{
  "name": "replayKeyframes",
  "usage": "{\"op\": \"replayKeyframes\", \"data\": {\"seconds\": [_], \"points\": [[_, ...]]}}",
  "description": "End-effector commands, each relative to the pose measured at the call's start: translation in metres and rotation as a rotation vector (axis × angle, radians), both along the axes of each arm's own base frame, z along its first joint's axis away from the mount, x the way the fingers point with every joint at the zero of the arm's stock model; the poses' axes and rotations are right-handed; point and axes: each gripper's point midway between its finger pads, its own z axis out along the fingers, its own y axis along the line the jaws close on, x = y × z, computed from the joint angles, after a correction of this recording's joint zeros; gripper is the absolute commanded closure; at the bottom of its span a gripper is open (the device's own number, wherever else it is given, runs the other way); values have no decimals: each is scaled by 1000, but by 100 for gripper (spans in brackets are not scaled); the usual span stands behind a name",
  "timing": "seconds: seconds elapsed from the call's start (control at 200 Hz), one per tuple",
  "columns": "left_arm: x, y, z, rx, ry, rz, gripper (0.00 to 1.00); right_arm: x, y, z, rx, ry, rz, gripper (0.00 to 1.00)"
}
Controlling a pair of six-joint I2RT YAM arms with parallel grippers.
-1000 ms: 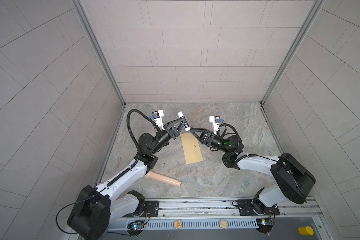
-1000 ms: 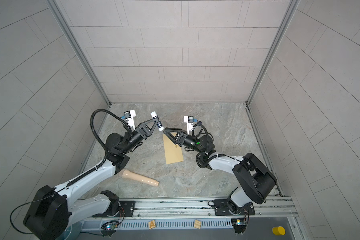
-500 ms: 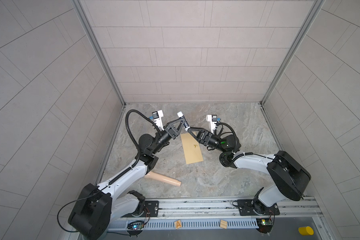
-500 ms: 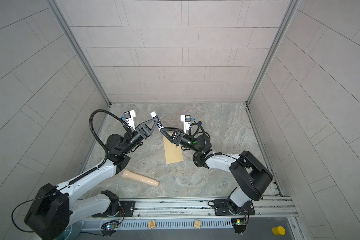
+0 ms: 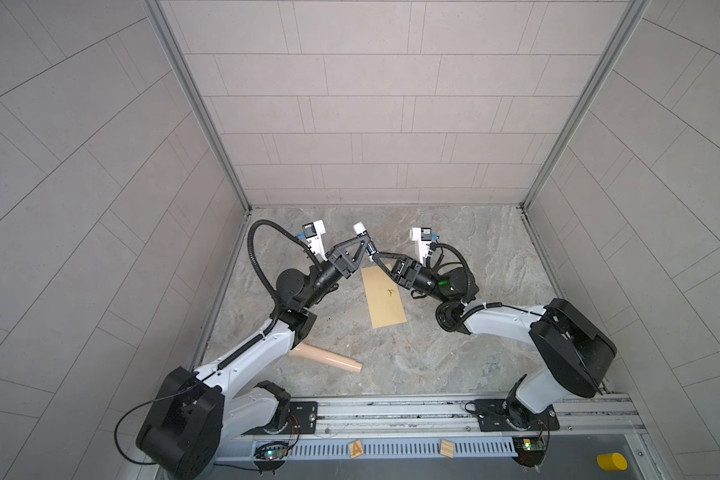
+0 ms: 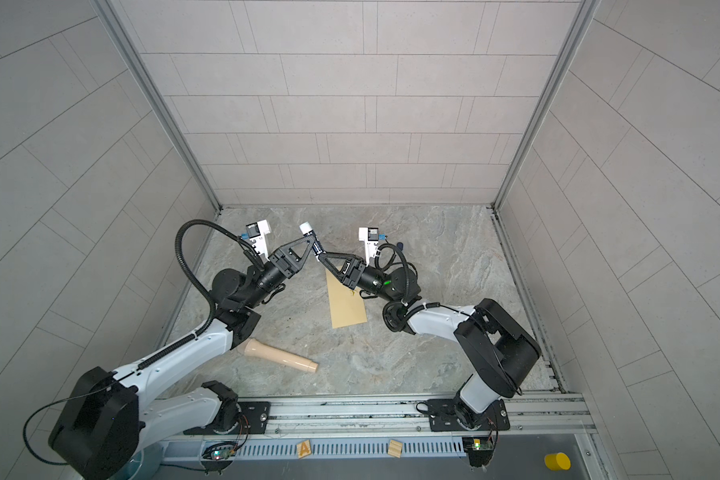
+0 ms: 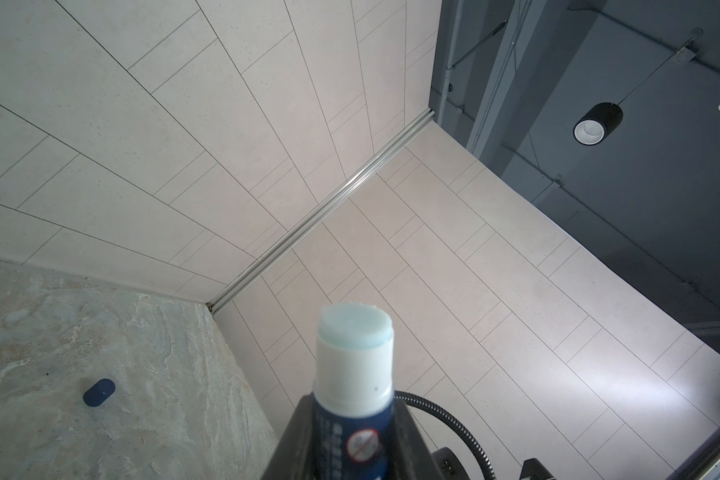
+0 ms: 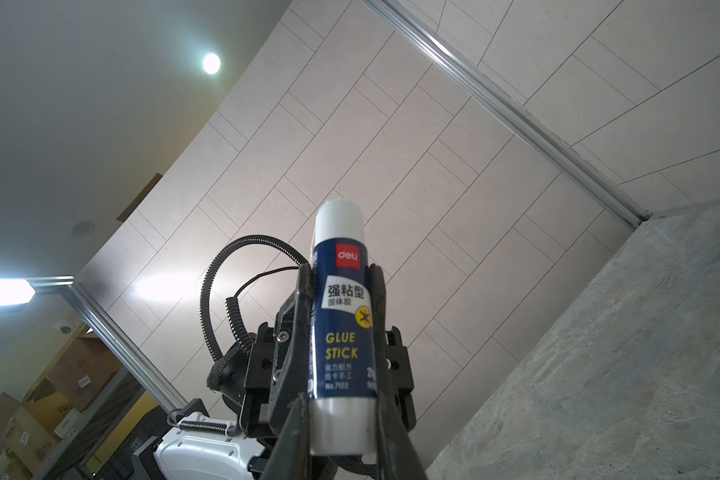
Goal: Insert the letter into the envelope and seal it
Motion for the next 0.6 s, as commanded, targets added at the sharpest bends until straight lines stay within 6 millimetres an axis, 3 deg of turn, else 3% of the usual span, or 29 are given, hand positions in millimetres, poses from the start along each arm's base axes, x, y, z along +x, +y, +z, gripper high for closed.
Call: {"op": "replayKeyframes", "data": {"seconds": [0.0, 0.27, 0.435, 0.595], "points": [[-4, 2, 8, -14, -54, 3, 100, -5, 1, 13, 35, -25, 14, 89], [6, 4, -22, 125, -4, 81, 100, 5, 2, -5, -117, -24, -79, 99], [10, 9, -37, 198, 31, 128, 100, 14, -4, -30, -409, -63, -253, 100], [11, 8, -43, 221, 44, 137, 100, 10, -9, -33, -725, -213, -425, 100]]}}
